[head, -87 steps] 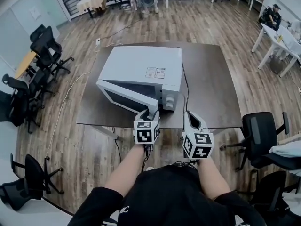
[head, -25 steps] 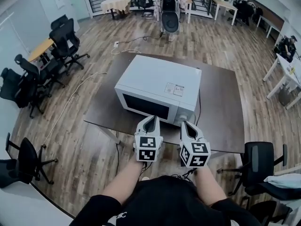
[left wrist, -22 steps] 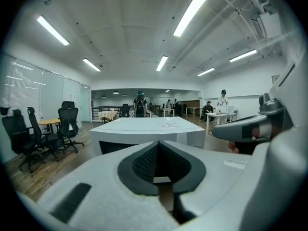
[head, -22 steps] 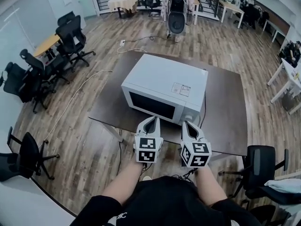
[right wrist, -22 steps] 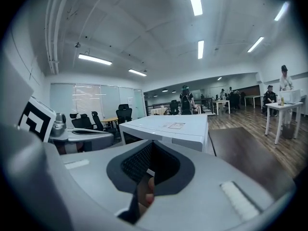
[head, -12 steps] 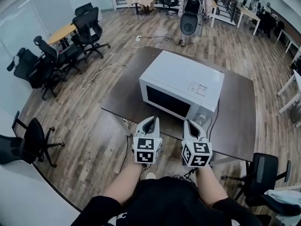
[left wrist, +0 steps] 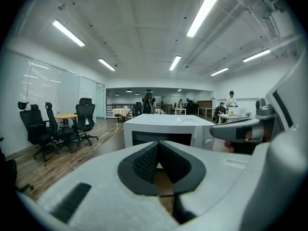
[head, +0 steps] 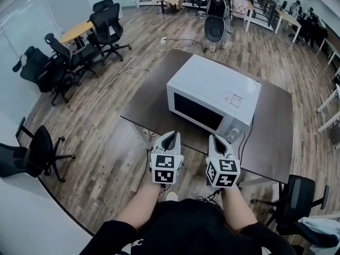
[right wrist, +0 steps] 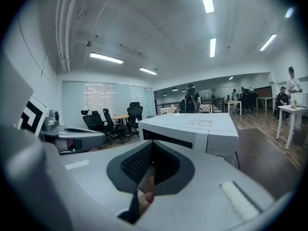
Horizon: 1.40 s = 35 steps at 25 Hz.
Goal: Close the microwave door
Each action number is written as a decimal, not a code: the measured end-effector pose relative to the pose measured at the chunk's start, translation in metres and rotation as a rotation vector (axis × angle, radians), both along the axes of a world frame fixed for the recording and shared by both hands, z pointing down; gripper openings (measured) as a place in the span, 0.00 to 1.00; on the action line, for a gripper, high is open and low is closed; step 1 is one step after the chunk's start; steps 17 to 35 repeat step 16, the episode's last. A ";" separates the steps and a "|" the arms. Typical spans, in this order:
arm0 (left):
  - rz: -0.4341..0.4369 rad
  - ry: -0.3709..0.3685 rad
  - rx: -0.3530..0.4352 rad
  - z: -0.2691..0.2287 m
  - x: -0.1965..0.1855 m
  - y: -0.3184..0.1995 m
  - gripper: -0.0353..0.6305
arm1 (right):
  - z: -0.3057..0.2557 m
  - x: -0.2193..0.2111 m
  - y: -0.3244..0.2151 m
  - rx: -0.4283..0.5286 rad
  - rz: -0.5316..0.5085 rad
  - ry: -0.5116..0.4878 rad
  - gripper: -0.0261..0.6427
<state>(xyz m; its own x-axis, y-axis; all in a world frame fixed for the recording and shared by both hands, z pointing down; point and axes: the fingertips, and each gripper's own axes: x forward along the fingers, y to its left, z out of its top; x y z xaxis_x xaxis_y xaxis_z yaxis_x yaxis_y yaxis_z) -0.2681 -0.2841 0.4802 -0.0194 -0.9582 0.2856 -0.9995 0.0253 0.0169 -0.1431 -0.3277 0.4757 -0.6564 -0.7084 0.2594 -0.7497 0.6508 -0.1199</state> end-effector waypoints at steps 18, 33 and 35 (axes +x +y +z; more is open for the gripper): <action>0.032 -0.018 0.015 -0.007 0.008 0.002 0.07 | 0.000 -0.001 -0.001 -0.003 0.004 0.004 0.05; 0.032 -0.018 0.015 -0.007 0.008 0.002 0.07 | 0.000 -0.001 -0.001 -0.003 0.004 0.004 0.05; 0.032 -0.018 0.015 -0.007 0.008 0.002 0.07 | 0.000 -0.001 -0.001 -0.003 0.004 0.004 0.05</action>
